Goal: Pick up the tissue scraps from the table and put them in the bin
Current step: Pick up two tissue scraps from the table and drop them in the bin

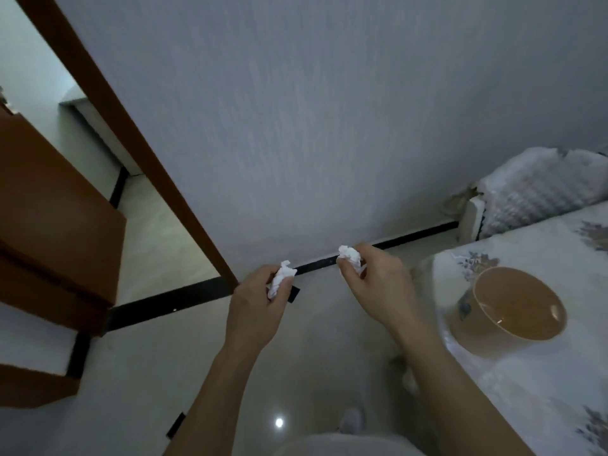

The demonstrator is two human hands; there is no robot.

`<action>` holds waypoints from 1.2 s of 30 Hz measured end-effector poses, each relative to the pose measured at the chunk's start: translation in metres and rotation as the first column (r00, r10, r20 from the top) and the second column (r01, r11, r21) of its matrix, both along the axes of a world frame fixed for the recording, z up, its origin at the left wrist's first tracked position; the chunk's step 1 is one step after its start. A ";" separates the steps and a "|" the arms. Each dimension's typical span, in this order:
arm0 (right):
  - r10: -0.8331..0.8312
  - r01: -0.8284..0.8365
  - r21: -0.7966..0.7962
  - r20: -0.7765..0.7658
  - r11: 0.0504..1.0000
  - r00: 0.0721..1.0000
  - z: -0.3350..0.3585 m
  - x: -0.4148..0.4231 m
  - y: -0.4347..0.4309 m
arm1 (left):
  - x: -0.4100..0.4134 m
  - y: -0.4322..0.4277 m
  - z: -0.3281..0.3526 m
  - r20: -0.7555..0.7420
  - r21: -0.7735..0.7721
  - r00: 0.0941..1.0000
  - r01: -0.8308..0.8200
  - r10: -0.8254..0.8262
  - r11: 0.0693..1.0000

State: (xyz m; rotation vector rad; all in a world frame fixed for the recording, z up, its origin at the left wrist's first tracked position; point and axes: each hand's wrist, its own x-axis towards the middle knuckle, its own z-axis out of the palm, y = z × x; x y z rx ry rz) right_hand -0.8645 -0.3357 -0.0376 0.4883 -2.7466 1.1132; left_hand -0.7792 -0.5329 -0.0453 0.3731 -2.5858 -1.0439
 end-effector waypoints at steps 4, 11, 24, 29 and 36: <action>-0.137 0.137 -0.025 -0.017 0.990 0.990 0.013 -0.041 0.029 | -0.074 0.019 0.004 -0.023 -0.003 0.990 0.139 -0.139 0.990; -0.484 0.484 0.029 -0.009 0.875 0.875 0.009 -0.061 0.100 | -0.165 0.092 0.005 -0.039 0.100 0.897 0.443 -0.441 0.891; -0.908 0.902 0.109 0.090 0.418 0.410 -0.011 0.005 0.177 | -0.232 0.210 0.005 -0.042 0.070 0.479 0.877 -0.877 0.475; -0.950 0.942 0.127 0.071 0.311 0.304 -0.011 0.023 0.182 | -0.230 0.231 0.007 -0.014 0.069 0.382 0.922 -0.924 0.380; -0.961 0.945 0.177 0.051 0.276 0.271 -0.008 0.029 0.187 | -0.229 0.259 -0.001 -0.008 0.033 0.313 0.949 -0.950 0.312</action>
